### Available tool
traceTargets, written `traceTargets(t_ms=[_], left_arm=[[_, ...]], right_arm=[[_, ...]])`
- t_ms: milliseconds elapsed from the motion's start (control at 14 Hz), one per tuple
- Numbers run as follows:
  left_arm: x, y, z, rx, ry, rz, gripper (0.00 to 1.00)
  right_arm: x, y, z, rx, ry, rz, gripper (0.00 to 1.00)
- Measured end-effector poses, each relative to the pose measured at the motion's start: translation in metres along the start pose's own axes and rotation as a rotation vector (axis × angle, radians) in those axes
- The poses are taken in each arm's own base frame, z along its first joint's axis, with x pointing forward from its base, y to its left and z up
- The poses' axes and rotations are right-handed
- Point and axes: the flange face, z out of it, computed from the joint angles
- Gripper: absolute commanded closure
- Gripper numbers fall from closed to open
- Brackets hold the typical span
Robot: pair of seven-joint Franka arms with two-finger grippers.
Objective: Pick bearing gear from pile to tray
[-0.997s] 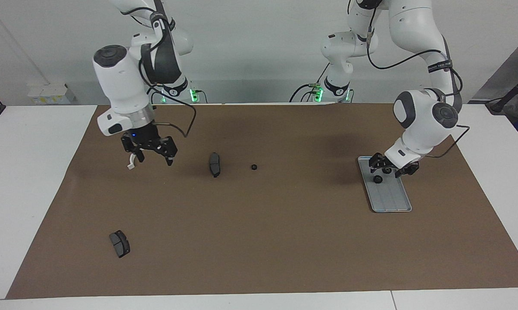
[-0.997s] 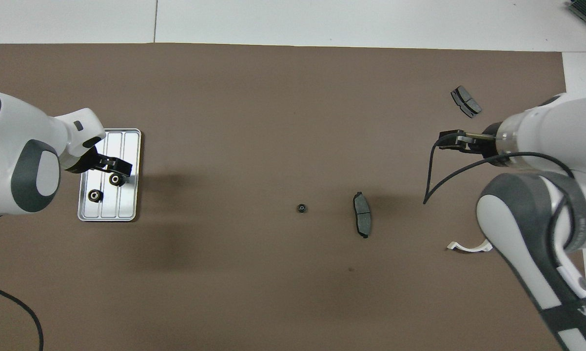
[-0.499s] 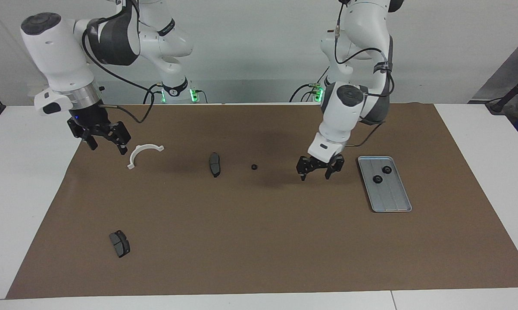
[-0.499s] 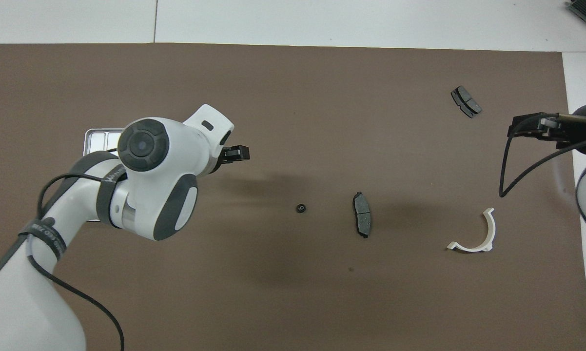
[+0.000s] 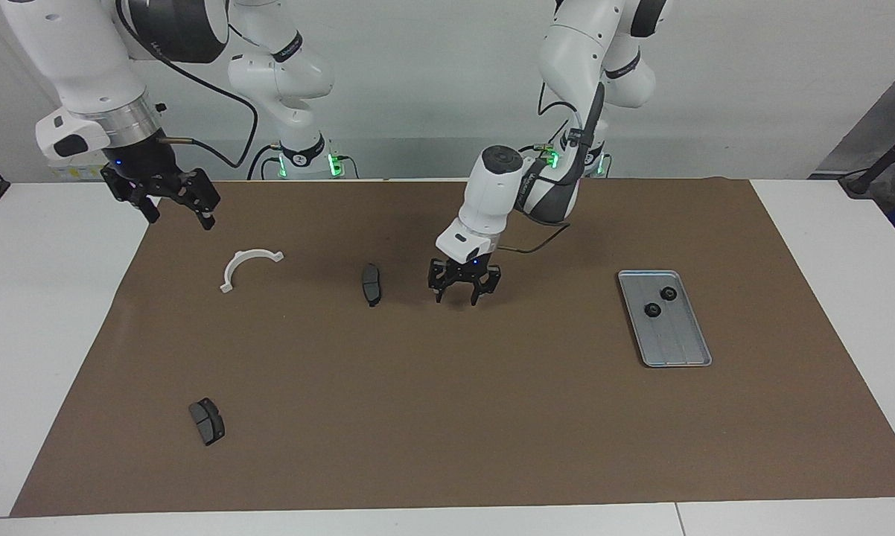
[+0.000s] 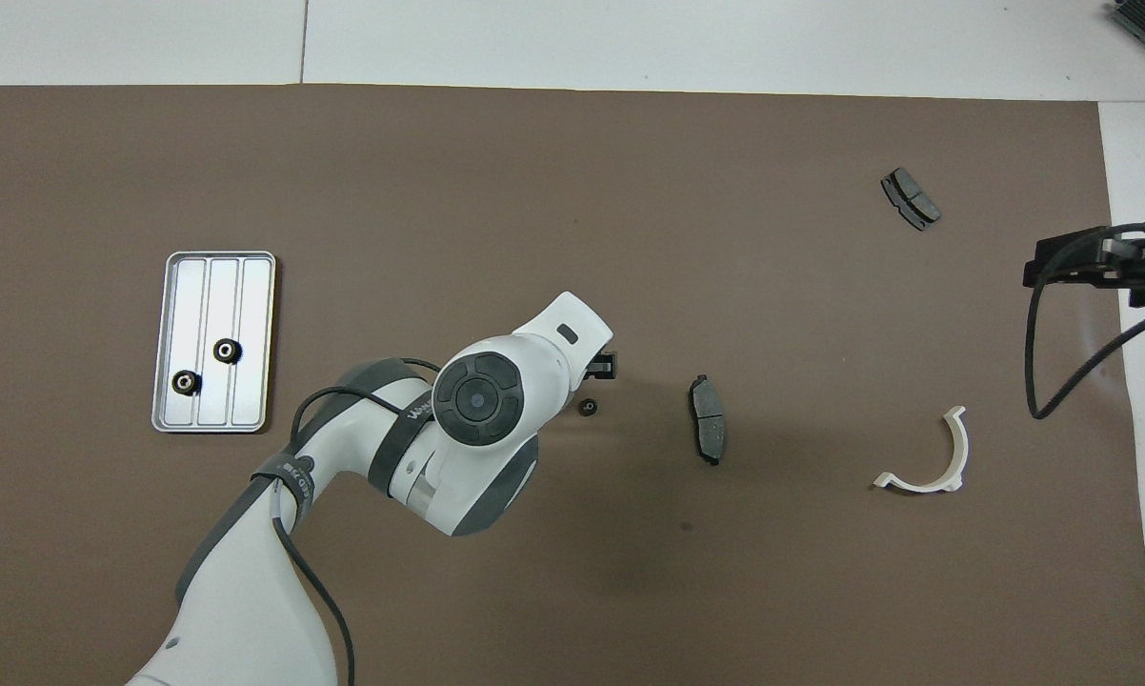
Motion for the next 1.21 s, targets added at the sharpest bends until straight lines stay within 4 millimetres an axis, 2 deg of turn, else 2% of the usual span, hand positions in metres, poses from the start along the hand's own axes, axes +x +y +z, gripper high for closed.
traceTargets(t_ms=[499,855,1211], left_arm=[[-0.026,0.021,0.009,0.022,-0.056,0.050,0.46],[-0.047,0.030,0.017,0.035,-0.086,0.080,0.54],[-0.052,0.028,0.021,0.042,-0.096,0.084,0.63]], right_arm=[[-0.012,-0.031,0.004,-0.005,-0.053,-0.073,0.00],[-0.013,-0.031,0.004,-0.005,-0.054,-0.073,0.00],[-0.016,-0.030,0.003,-0.008,-0.075,-0.072,0.00]])
